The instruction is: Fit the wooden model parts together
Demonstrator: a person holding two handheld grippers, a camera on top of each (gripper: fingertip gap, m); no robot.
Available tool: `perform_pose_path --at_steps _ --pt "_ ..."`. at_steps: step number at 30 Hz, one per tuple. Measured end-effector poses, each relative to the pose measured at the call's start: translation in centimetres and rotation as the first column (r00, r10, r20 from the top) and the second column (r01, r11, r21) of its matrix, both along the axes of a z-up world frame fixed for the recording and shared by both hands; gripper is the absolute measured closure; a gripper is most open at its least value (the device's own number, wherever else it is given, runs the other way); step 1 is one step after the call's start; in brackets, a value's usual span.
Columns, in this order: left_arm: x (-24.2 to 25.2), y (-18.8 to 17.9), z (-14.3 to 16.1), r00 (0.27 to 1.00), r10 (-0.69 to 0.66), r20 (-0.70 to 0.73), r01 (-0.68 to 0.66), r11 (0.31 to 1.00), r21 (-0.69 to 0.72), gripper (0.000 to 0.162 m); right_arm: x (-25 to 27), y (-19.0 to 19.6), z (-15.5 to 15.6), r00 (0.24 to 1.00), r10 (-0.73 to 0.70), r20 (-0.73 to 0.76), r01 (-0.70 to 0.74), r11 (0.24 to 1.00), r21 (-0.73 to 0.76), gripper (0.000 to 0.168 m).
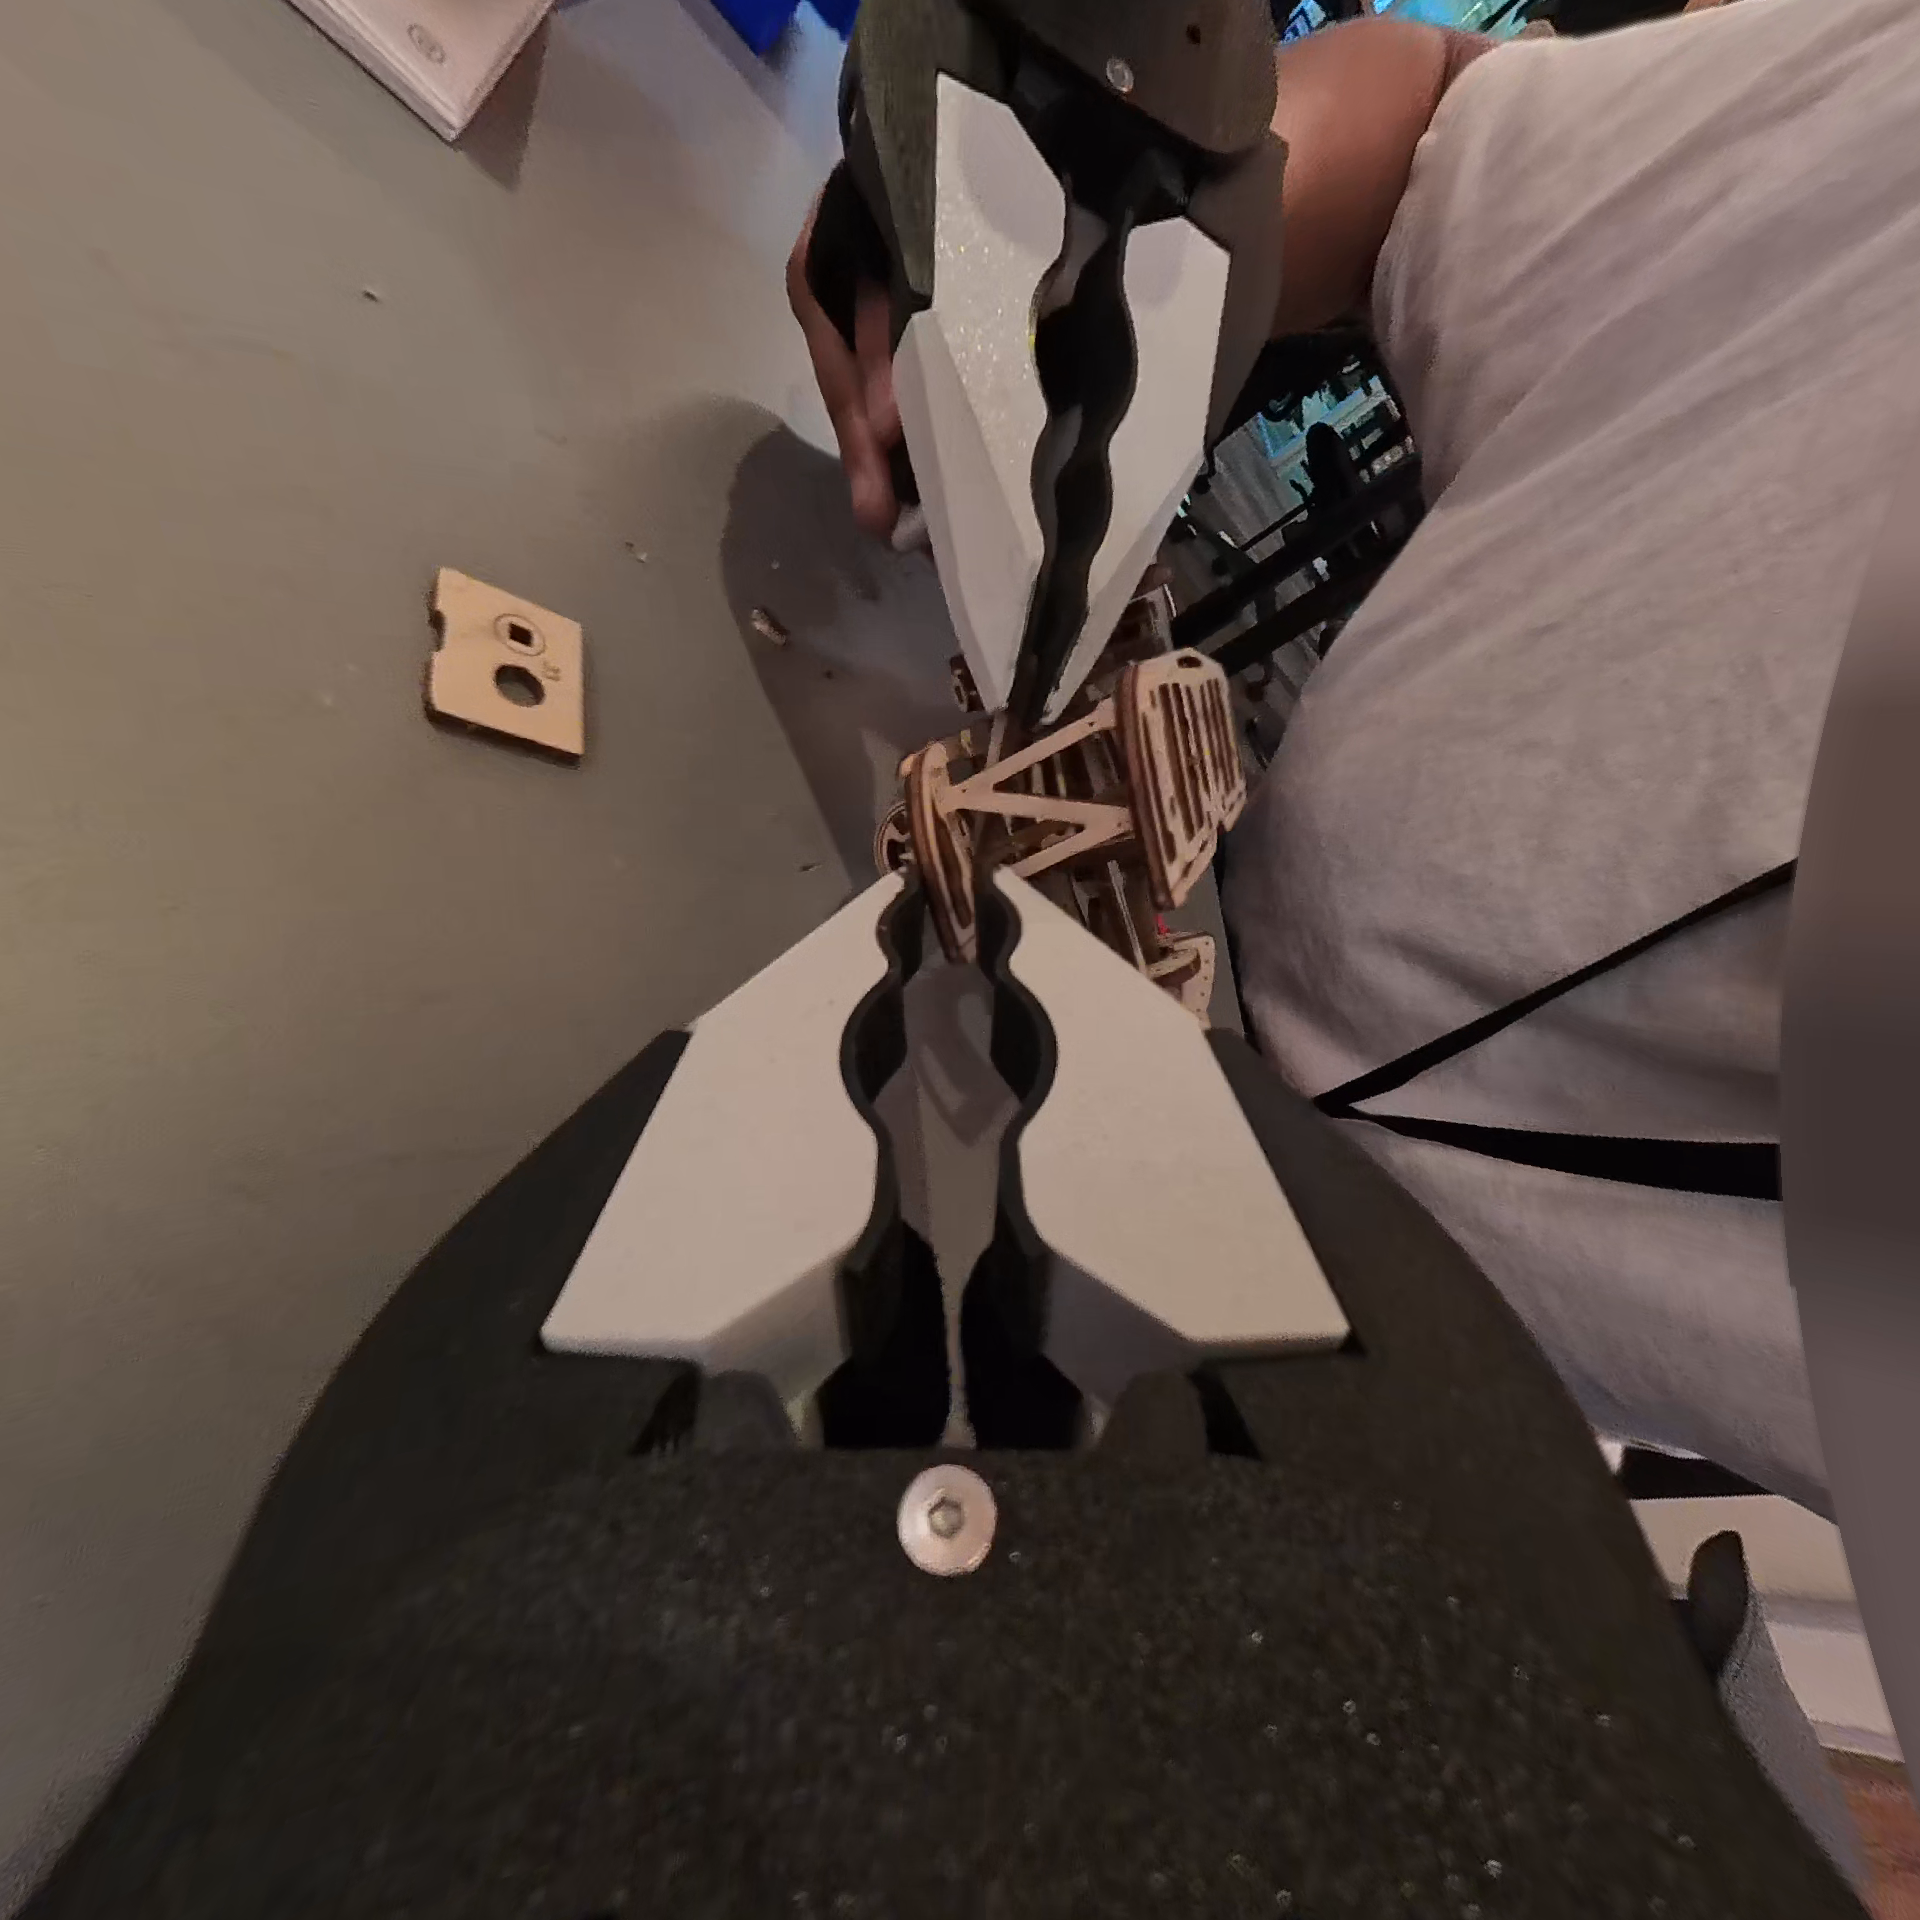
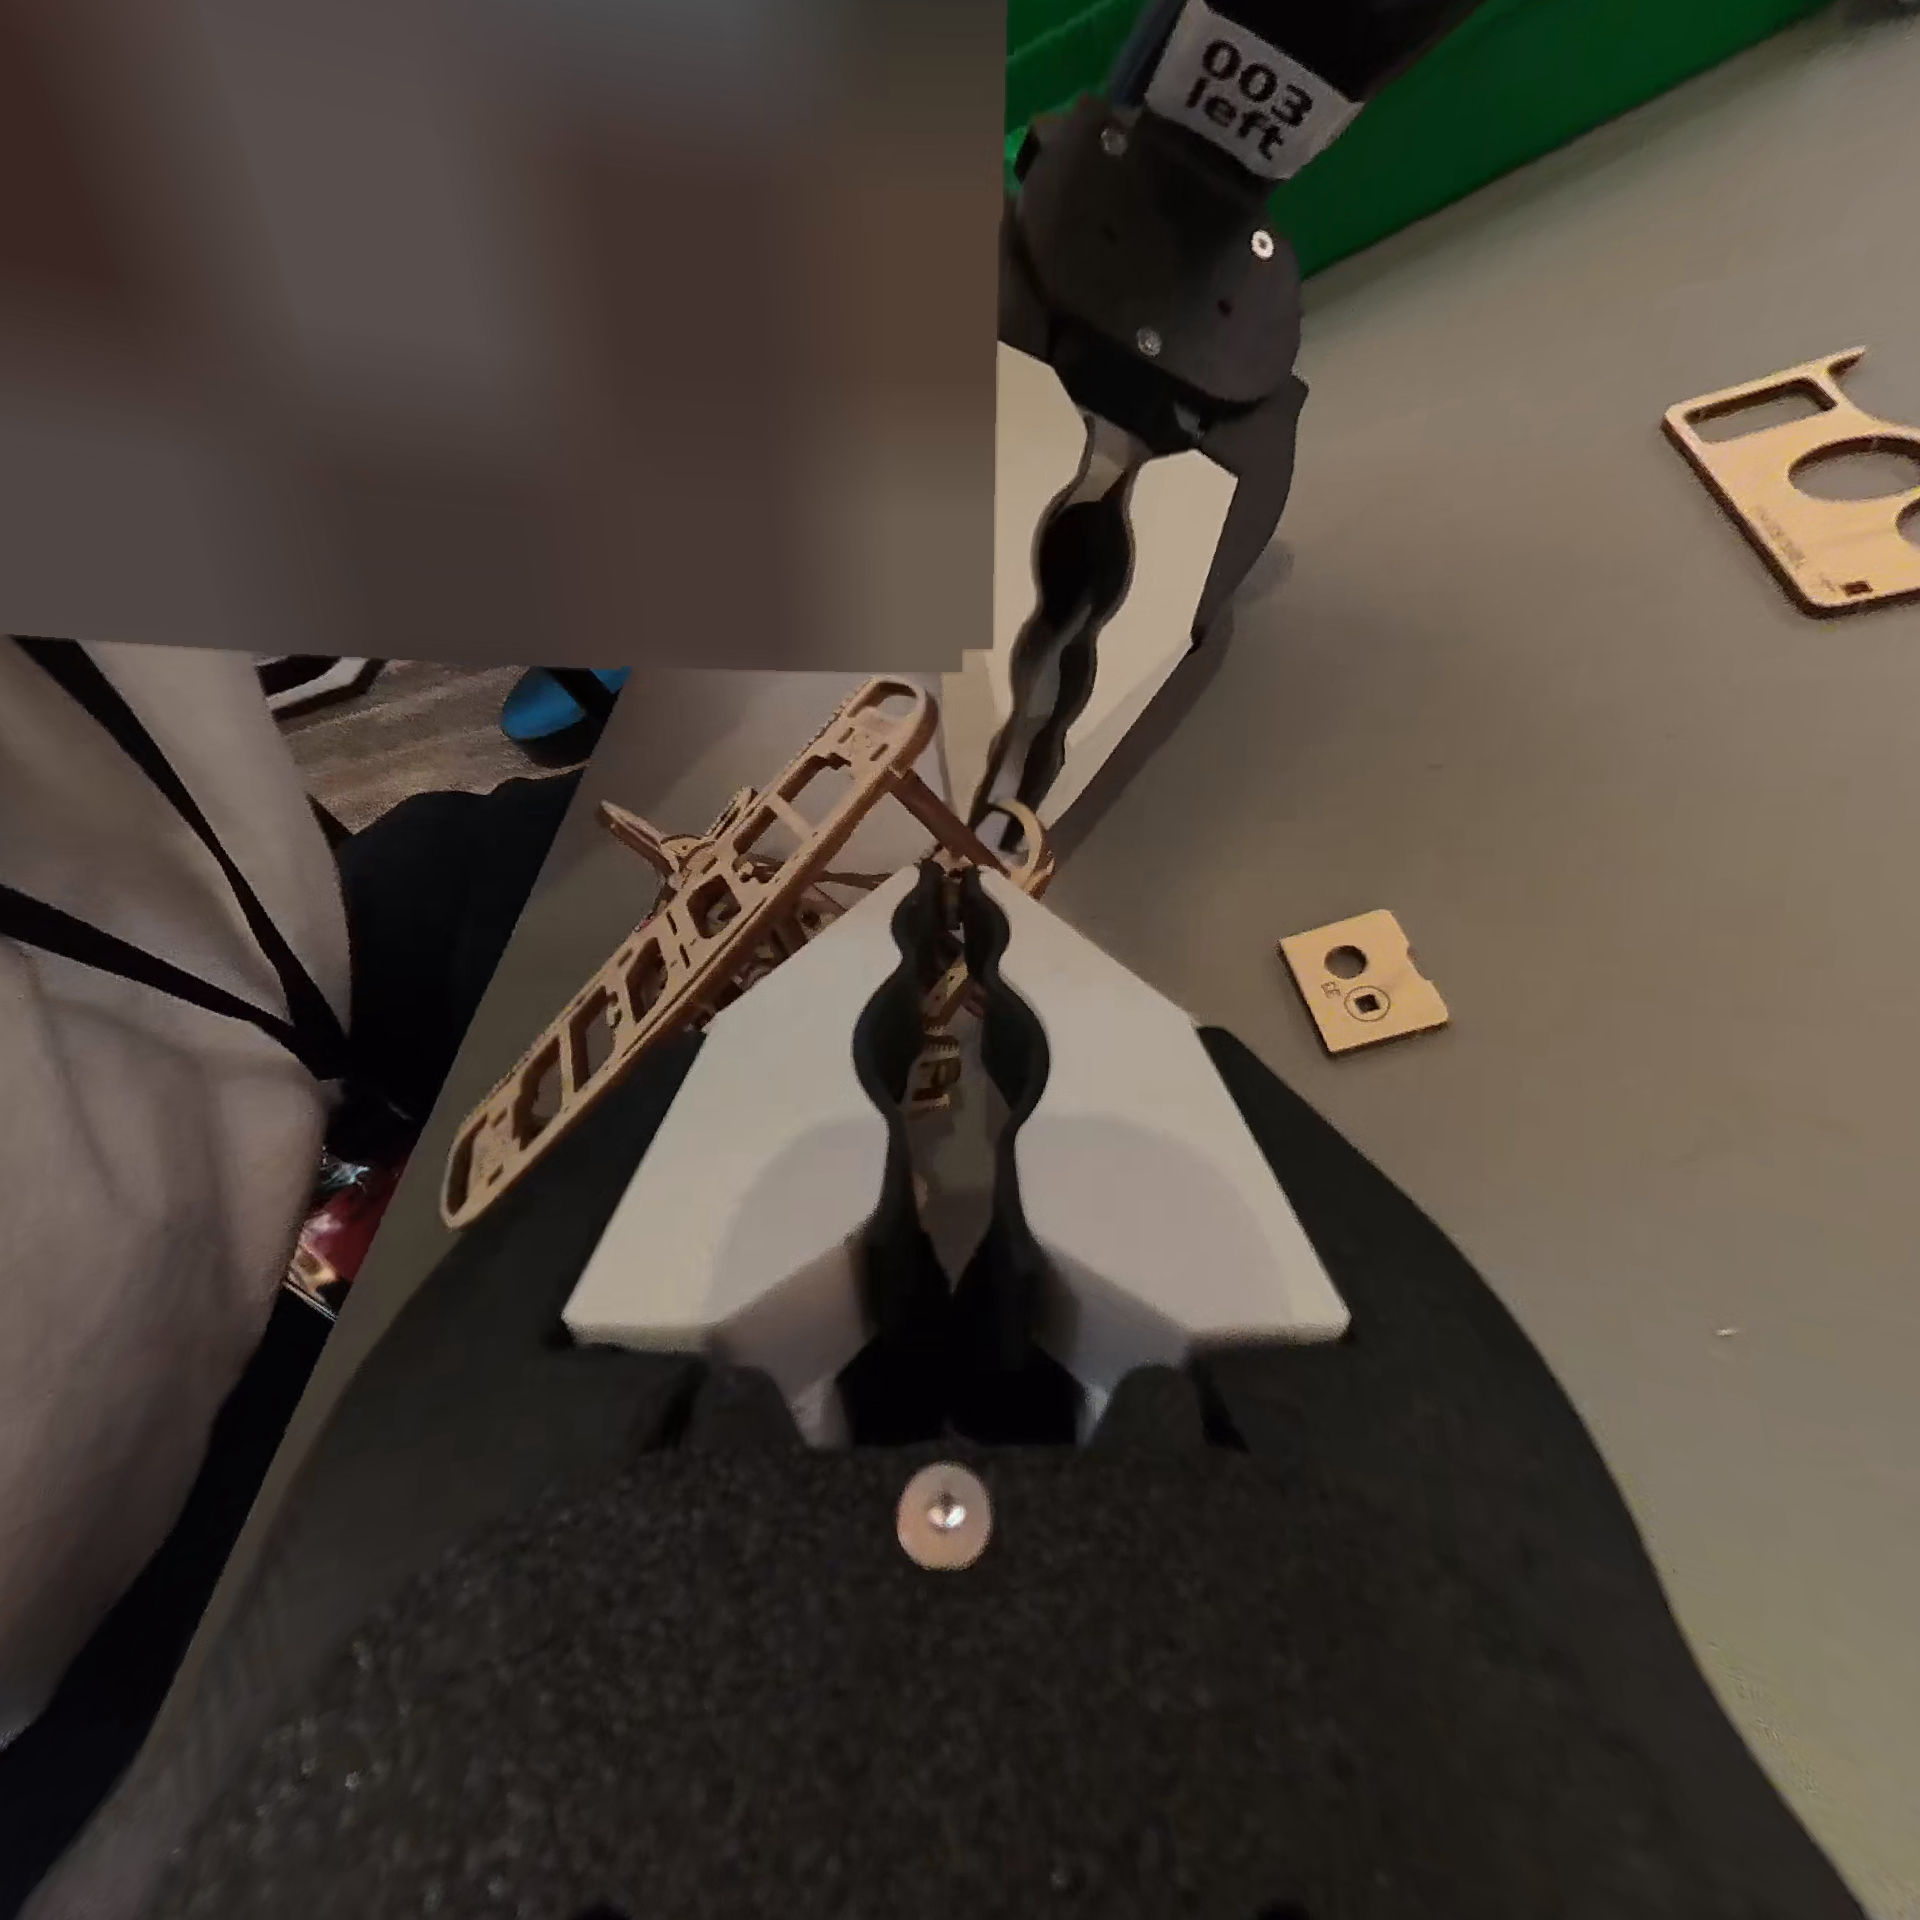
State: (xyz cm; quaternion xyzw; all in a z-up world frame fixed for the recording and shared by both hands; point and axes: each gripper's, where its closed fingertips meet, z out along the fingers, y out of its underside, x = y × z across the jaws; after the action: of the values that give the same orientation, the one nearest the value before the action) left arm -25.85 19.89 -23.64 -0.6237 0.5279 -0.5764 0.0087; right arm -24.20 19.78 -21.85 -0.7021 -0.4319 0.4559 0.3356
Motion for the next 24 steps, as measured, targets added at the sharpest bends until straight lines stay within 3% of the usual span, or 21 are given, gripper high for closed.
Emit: perform_pose_path --at_steps 10,12,15,20,24 --pt "-1.4 2.2 -0.1 0.998 0.050 -0.041 -0.051 0.998 -0.031 0.137 -0.2 0.4 -1.0 1.000 0.002 -0.007 -0.002 0.997 -0.071 0.167" --pt "-2.8 2.9 -0.9 0.995 0.041 -0.086 -0.036 0.997 0.063 0.144 -0.1 0.5 -0.9 1.000 0.004 -0.016 -0.005 0.997 -0.082 0.167" --pt "-4.2 2.3 -3.4 0.989 -0.034 -0.143 0.078 0.945 0.317 0.161 0.0 0.7 -0.8 1.000 -0.003 -0.029 0.000 0.996 -0.091 0.167" --pt "-3.5 0.7 -3.6 0.988 -0.116 -0.103 0.153 0.854 0.497 0.162 -0.2 0.9 -0.9 1.000 -0.010 -0.010 0.010 0.998 -0.068 0.167" --pt "-2.8 1.4 -3.6 0.992 -0.092 -0.088 0.125 0.834 0.537 0.162 -0.1 0.9 -1.2 0.997 -0.014 0.072 0.012 0.999 0.032 0.167"
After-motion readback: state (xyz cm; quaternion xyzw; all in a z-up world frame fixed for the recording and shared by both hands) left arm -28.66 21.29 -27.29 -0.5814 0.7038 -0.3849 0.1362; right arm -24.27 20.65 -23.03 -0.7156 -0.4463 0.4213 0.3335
